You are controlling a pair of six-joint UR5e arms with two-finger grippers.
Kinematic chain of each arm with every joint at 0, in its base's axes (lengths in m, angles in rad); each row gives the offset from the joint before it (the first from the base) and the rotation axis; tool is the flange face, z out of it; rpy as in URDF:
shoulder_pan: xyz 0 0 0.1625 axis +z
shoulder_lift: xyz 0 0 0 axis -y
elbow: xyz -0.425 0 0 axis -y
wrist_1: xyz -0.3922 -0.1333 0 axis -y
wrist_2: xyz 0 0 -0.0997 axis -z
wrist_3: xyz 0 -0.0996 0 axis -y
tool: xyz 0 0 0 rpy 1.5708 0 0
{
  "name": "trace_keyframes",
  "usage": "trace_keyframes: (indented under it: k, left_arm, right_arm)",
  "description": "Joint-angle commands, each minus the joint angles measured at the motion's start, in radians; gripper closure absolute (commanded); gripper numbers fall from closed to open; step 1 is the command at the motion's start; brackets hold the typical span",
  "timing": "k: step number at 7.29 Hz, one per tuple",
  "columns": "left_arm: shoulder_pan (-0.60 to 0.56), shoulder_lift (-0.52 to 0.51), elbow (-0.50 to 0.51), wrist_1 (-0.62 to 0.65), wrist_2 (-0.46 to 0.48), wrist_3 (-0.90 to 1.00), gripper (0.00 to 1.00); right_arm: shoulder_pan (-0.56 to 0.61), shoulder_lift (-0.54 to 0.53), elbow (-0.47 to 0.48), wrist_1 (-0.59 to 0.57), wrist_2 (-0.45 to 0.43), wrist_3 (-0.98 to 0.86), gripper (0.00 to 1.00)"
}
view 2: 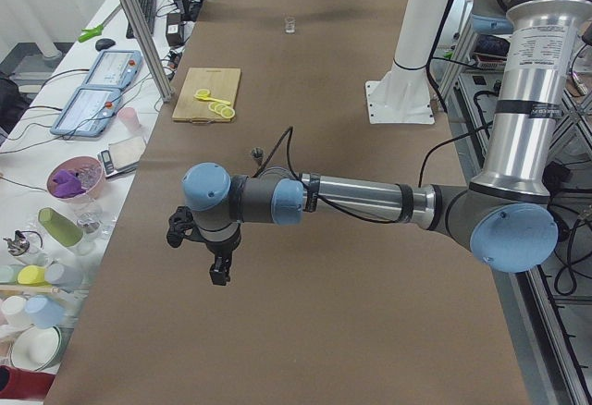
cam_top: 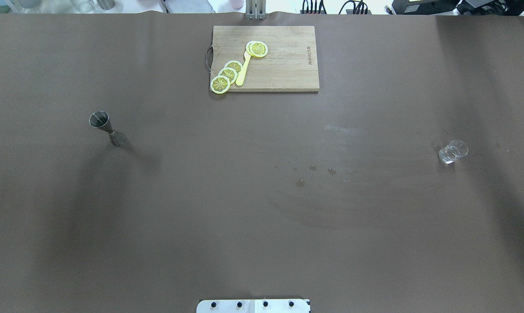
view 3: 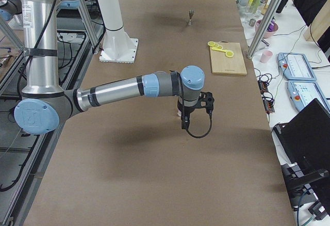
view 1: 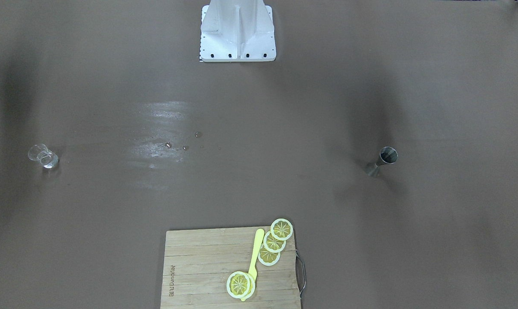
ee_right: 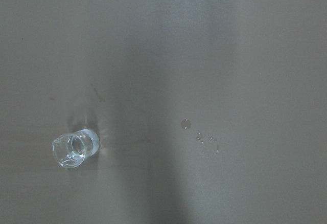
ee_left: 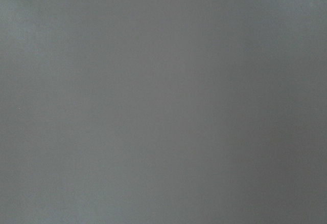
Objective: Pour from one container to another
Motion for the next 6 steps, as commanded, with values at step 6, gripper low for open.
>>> trace_keyframes:
  k: [6]
  left_arm:
    - [0.081, -0.013, -0.149, -0.002, -0.045, -0.197, 0.02]
  right_arm:
    - [-0.001, 0.005, 0.007, 0.000, 0.018, 0.000, 0.00]
